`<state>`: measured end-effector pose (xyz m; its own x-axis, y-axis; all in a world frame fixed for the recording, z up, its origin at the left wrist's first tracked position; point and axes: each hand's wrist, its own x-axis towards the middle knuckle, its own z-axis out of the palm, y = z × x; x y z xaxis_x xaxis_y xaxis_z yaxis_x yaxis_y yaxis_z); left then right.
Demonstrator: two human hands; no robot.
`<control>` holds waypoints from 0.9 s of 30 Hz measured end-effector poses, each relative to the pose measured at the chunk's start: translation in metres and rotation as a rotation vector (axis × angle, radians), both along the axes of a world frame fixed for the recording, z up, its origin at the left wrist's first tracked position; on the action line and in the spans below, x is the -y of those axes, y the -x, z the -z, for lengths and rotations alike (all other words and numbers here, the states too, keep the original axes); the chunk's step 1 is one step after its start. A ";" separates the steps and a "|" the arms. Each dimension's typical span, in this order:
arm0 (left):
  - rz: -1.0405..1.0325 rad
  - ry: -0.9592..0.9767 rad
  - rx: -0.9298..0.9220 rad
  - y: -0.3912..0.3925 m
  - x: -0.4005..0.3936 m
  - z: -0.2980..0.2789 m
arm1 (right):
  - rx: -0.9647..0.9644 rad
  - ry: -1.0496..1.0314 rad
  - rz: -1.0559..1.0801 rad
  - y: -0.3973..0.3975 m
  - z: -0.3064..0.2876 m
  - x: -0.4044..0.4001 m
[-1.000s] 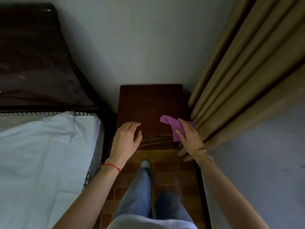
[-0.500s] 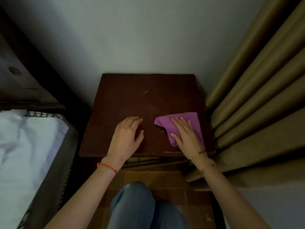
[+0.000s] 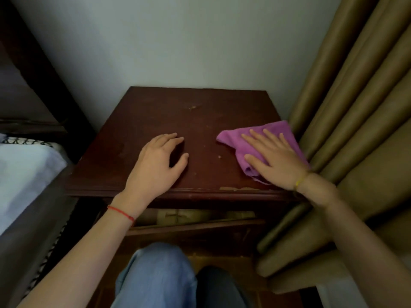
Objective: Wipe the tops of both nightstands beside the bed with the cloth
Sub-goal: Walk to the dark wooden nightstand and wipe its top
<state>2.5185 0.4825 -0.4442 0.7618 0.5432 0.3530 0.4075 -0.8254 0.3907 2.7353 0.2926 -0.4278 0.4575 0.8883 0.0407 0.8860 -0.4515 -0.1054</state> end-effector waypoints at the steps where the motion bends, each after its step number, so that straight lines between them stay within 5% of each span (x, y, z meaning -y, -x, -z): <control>1: -0.004 0.004 -0.001 0.001 0.001 -0.001 | 0.003 0.020 -0.002 0.002 -0.001 -0.007; 6: -0.019 0.012 -0.009 0.003 0.003 -0.003 | -0.011 -0.005 -0.195 0.038 0.001 0.001; 12: -0.028 0.019 -0.024 0.002 0.008 -0.007 | 0.010 0.049 0.050 -0.009 -0.001 0.010; 17: -0.044 0.021 -0.039 0.002 0.009 -0.009 | -0.006 -0.005 -0.161 0.030 0.002 0.027; 23: -0.050 0.029 -0.044 0.003 0.009 -0.009 | -0.033 0.051 0.024 -0.023 -0.007 -0.006; 27: -0.050 0.032 -0.040 0.003 0.008 -0.009 | -0.035 -0.003 -0.142 0.009 -0.004 -0.007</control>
